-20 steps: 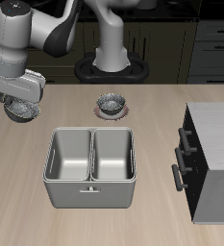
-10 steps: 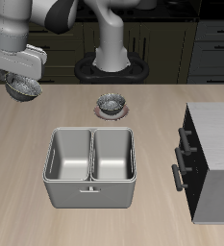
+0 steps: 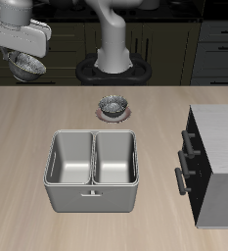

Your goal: Pick up the bowl on the table and place it on top of the white cabinet

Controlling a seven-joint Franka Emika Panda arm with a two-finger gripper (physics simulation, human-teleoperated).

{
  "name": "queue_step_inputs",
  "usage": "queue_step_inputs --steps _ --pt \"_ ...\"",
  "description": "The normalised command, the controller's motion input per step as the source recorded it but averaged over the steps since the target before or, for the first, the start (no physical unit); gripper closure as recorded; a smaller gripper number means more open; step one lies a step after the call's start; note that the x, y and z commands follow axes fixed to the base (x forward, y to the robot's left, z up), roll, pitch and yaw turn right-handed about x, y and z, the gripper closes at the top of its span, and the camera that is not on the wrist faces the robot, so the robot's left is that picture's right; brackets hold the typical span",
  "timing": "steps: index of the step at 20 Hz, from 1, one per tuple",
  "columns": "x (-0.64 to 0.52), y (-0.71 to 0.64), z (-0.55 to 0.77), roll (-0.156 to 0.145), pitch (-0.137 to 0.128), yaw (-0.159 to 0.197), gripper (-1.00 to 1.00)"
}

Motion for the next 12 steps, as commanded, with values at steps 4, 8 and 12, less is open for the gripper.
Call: queue_step_inputs --steps 4,8,12 --pt "-0.15 0.0 0.24 -0.004 -0.016 -0.002 1.0" --pt "-0.1 0.0 0.12 0.001 -0.007 0.026 1.0" --pt "-0.17 0.01 0.2 -0.005 -0.019 0.0 1.0"
